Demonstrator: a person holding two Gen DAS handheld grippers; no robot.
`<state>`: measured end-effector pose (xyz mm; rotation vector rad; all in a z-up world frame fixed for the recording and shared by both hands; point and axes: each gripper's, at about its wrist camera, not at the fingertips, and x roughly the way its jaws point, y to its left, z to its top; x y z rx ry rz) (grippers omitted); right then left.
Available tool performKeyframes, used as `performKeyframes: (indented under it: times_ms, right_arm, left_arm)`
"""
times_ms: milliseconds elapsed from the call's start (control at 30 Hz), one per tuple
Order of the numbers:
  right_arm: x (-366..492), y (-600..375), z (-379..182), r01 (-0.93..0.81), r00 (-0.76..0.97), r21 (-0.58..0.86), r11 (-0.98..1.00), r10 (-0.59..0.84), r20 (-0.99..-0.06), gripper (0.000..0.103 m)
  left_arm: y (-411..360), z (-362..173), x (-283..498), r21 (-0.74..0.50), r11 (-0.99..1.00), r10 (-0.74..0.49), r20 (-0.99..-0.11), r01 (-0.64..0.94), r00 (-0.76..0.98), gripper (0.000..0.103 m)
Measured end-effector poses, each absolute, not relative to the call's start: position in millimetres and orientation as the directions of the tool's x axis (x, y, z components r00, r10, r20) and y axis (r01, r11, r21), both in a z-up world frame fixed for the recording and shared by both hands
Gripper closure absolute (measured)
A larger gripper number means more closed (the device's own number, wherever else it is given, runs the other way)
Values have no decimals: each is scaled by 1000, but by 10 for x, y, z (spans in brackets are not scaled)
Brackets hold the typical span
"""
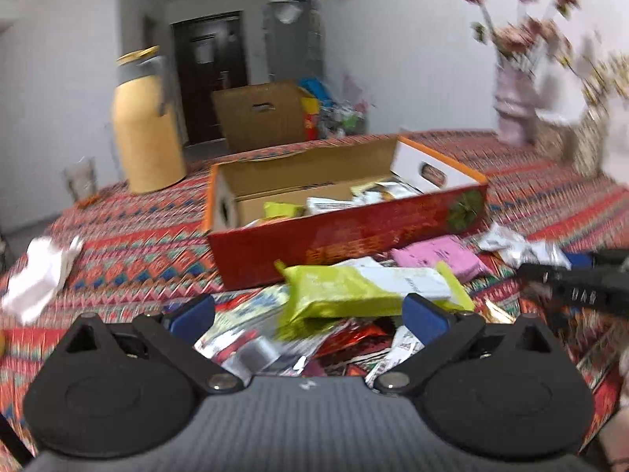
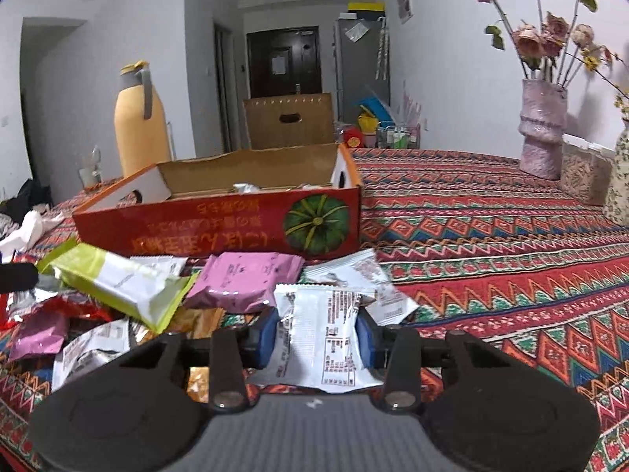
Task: Organize snacks
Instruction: 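Grasp the yellow-green bar pack with the left tool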
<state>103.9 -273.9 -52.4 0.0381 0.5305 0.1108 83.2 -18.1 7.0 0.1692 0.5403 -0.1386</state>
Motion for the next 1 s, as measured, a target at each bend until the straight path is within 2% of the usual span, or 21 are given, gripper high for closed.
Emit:
performKeyframes:
  times_ms: [133,333,533,1000]
  right_arm:
    - [986,-2849,-503,-75,867,84,994,106,-487,63]
    - [936,-3022,-481,-50,879,116,992,99,-467,63]
    - [962,-3243,-501,-7,884,145,989,74,-461,63]
    - [1033,-3796,-540,118,896,186,976,-24,-443,62]
  left_arm:
    - [-426,76,972,264,928,-81,-542,261,837,0]
    - [-685,-37,1233,356,848,-83,-641,392,763,0]
    - [-781,-118,1464,356,825,-77,-699,440,711,0]
    - [-906,-172,1904,322,825,-77,-749,464,658,0]
